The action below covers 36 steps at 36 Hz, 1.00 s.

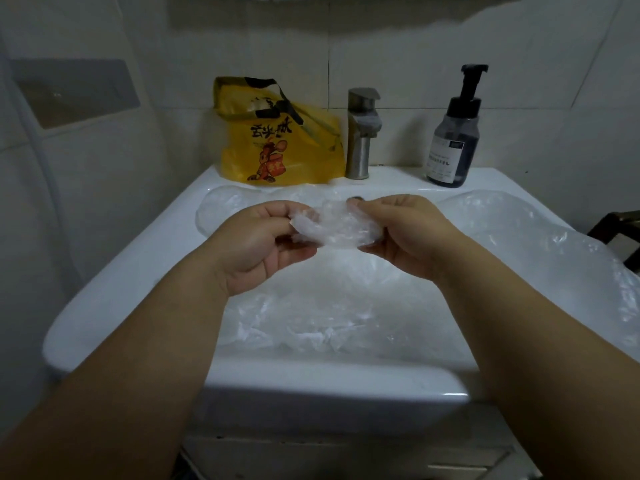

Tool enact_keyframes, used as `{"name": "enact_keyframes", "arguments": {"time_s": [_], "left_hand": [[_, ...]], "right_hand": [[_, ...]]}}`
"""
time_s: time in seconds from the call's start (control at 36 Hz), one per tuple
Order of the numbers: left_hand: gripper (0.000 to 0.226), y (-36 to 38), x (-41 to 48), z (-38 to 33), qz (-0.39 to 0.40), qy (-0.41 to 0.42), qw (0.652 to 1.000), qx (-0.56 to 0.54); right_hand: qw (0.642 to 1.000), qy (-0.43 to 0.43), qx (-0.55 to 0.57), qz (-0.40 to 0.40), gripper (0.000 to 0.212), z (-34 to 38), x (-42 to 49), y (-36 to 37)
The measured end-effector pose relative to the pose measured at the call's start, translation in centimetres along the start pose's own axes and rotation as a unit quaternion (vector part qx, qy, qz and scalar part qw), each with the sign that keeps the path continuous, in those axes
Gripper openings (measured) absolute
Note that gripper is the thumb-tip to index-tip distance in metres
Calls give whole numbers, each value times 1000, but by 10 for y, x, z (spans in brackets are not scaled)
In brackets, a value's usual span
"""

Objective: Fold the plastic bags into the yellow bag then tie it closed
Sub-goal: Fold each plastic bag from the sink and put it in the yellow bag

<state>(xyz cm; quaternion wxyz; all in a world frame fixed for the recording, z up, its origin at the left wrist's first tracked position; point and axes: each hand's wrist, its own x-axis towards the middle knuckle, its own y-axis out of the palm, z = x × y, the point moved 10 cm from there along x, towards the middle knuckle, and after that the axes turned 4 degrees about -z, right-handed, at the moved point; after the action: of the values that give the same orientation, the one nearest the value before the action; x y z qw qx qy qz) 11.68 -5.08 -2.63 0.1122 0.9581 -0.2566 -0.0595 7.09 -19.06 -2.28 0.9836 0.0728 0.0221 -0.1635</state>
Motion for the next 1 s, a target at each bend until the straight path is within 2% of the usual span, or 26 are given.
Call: {"name": "enact_keyframes", "arguments": {"time_s": [0.08,0.14,0.19,0.25,0.36,0.53,0.72,0.83,1.0], "left_hand": [[36,-1,-1,0,-3,-8,1000,-20],[44,-7,0,0,-27,-14,999,-33],[48,-16,3,1,-65,-11,998,0],[30,-23,5,2,-95,7,993,65],[11,-21,5,1,-82,40,986,140],[33,-21,2,-7,-83,85,969,218],[30,-17,-4,-22,-117,179,928,306],[27,-18,-5,-29,-123,215,917,312],[27,-19,-3,-27,-120,218,913,323]], "right_hand": [[1000,-12,14,5,4,4,-3,2],[1000,-17,10,14,16,5,-3,4],[999,-24,-10,26,33,4,-3,8],[997,-39,-44,41,43,3,-3,13],[990,-57,-119,43,52,3,-3,14],[972,-94,-213,10,63,7,-3,8],[929,-169,-329,0,71,13,-3,12],[903,-195,-383,-9,68,13,-4,15],[873,-249,-417,-53,38,27,-7,14]]}}
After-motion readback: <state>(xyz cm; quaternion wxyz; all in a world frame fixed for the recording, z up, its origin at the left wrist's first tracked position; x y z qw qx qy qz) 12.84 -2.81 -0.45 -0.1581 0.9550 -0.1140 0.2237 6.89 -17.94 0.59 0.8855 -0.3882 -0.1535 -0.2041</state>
